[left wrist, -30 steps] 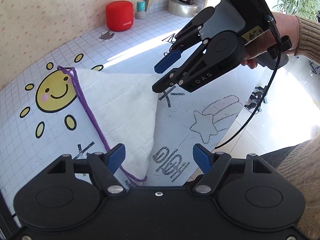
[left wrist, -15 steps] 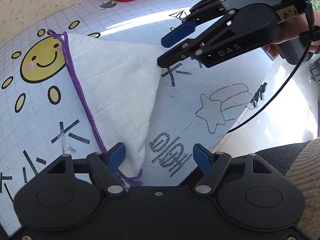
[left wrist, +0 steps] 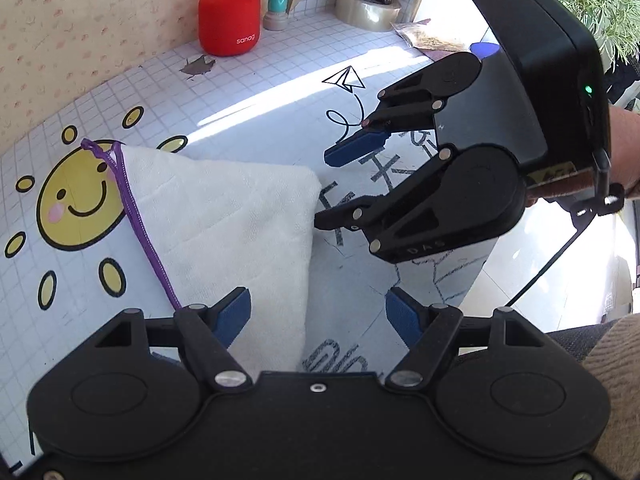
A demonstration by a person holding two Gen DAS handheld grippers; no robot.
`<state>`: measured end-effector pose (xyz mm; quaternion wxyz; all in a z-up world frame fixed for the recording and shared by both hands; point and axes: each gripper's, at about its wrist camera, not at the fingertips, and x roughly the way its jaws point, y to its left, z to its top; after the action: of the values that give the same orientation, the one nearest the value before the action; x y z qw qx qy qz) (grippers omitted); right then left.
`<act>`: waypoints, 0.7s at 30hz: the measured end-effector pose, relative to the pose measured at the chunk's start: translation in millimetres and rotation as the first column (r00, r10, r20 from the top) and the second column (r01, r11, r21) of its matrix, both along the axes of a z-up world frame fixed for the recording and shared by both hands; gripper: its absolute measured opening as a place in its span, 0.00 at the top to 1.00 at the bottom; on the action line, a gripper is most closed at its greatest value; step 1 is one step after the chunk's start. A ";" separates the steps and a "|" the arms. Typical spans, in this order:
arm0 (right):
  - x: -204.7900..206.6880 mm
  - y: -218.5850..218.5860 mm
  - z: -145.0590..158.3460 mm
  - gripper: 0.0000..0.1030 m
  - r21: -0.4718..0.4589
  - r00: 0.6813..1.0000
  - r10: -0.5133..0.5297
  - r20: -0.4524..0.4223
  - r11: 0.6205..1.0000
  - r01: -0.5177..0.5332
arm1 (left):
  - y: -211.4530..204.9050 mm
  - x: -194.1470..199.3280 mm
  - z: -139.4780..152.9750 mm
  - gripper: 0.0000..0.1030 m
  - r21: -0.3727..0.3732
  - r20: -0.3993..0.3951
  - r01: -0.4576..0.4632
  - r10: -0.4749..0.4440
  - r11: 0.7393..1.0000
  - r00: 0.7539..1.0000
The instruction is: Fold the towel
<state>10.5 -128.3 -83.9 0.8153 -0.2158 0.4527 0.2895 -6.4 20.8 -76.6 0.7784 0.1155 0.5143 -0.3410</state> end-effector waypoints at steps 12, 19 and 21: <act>-8.0 17.6 -6.6 0.42 -0.133 0.973 0.074 0.217 0.990 -0.046 | -19.5 12.8 -25.0 0.23 0.059 -0.006 0.100 -0.099 0.993 0.995; -14.6 19.5 -8.9 0.29 -0.261 0.940 0.110 0.324 0.965 -0.023 | -28.4 0.6 -29.8 0.18 0.121 0.029 0.165 -0.170 0.979 0.985; -17.4 16.9 -8.9 0.29 -0.306 0.926 0.117 0.358 0.952 -0.003 | -27.5 1.4 -30.0 0.18 0.112 0.027 0.159 -0.163 0.981 0.986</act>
<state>-6.8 -111.4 -92.8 0.8347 -0.4016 0.3216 0.1964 -5.0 -6.8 -106.6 0.7498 0.2055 0.5072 -0.3720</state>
